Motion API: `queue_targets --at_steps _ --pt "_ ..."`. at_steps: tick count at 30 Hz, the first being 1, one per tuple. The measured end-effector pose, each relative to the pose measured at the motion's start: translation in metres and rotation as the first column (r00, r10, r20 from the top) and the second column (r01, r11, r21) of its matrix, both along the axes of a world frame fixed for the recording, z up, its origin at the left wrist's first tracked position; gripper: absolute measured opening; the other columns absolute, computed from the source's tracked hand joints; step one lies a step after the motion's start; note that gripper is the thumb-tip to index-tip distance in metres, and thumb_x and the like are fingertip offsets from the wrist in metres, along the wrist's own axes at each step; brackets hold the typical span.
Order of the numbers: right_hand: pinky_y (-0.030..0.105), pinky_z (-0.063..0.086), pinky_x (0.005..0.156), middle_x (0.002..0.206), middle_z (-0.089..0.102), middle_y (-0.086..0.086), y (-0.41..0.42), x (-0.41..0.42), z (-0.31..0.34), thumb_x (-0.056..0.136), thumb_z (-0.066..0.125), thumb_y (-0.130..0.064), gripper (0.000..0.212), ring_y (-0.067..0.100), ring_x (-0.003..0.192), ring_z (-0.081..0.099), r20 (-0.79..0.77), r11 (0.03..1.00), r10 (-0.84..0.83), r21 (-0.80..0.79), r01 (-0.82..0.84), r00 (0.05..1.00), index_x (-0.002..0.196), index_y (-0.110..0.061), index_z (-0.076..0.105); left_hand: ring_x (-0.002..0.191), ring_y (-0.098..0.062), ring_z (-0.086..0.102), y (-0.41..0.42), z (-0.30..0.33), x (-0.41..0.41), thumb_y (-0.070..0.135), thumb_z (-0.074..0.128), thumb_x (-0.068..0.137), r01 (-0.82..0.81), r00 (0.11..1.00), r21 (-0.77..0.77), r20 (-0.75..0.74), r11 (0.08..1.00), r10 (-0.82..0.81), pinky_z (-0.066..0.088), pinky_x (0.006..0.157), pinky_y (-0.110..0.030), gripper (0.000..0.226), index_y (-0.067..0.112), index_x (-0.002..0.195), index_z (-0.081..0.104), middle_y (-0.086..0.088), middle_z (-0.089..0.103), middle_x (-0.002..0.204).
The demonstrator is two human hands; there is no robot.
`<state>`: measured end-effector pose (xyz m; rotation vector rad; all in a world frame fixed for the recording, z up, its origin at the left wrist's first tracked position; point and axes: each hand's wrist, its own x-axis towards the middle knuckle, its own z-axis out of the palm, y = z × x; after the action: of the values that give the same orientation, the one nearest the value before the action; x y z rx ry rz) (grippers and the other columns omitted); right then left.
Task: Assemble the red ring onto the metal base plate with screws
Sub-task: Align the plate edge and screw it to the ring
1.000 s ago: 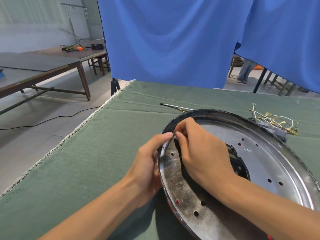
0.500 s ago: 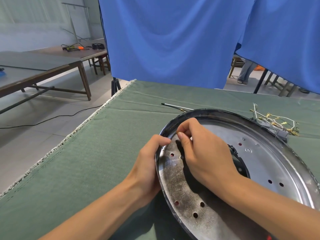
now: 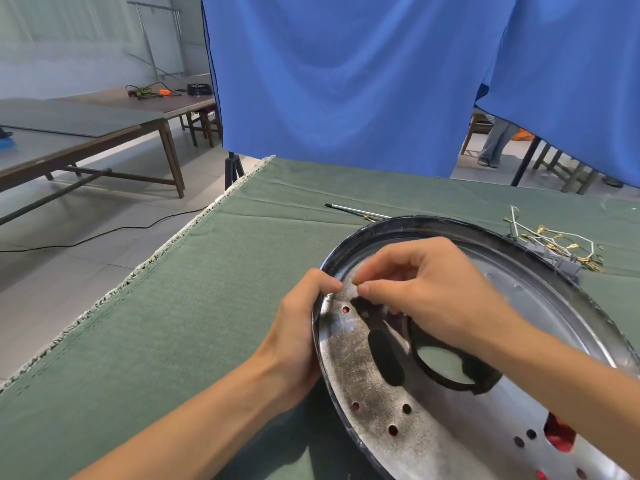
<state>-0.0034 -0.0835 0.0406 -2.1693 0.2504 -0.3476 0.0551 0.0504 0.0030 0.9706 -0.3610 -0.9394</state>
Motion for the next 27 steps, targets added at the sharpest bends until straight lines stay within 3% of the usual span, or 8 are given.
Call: queue_targets --at_steps 3,8,15,20,27 --pt "0.030 0.057 0.062 0.065 0.072 0.000 -0.003 0.000 0.009 0.075 0.076 -0.009 0.010 0.016 0.057 0.066 -0.067 0.995 0.077 0.069 -0.072 0.995 0.073 -0.018 0.076 0.045 -0.012 0.055 0.000 -0.001 0.001 0.031 0.046 0.067 -0.003 1.000 0.000 0.010 1.000 0.003 0.045 0.045 -0.018 0.031 0.015 0.051 0.066 -0.002 0.059 0.052" --pt "0.028 0.056 0.056 0.056 0.067 -0.001 0.000 0.003 0.014 0.076 0.075 -0.004 0.018 0.017 0.053 0.061 -0.135 0.982 0.159 0.126 -0.142 0.978 0.067 -0.019 0.076 0.043 -0.011 0.052 0.000 0.000 -0.001 0.033 0.046 0.067 0.013 0.999 0.020 0.039 1.000 -0.013 0.042 0.044 -0.017 0.031 0.016 0.049 0.063 0.000 0.056 0.049" --pt "0.021 0.054 0.051 0.060 0.070 0.009 0.000 0.005 0.022 0.075 0.073 0.005 0.020 0.013 0.055 0.066 -0.237 0.964 0.210 0.214 -0.159 0.949 0.065 -0.012 0.074 0.041 -0.010 0.049 0.001 -0.001 0.000 0.033 0.047 0.065 0.007 1.000 0.042 0.018 0.999 -0.008 0.040 0.043 -0.017 0.029 0.016 0.046 0.061 0.000 0.053 0.047" --pt "0.019 0.053 0.049 0.056 0.068 0.005 0.001 0.010 0.021 0.075 0.073 0.005 0.019 0.010 0.053 0.066 -0.291 0.969 0.224 0.173 -0.179 0.930 0.066 -0.011 0.073 0.043 -0.012 0.049 0.002 -0.003 0.002 0.034 0.049 0.063 -0.001 1.000 0.066 0.007 0.998 0.001 0.041 0.044 -0.020 0.027 0.015 0.049 0.062 -0.002 0.054 0.051" --pt "0.013 0.038 0.041 0.053 0.065 -0.005 -0.001 0.015 0.018 0.074 0.078 -0.012 0.019 0.000 0.044 0.052 -0.293 0.976 0.213 0.014 -0.219 0.932 0.061 -0.025 0.074 0.043 -0.012 0.051 0.000 -0.002 0.002 0.033 0.049 0.062 0.002 1.000 0.044 0.019 0.999 -0.003 0.042 0.044 -0.018 0.028 0.014 0.049 0.066 -0.002 0.056 0.050"
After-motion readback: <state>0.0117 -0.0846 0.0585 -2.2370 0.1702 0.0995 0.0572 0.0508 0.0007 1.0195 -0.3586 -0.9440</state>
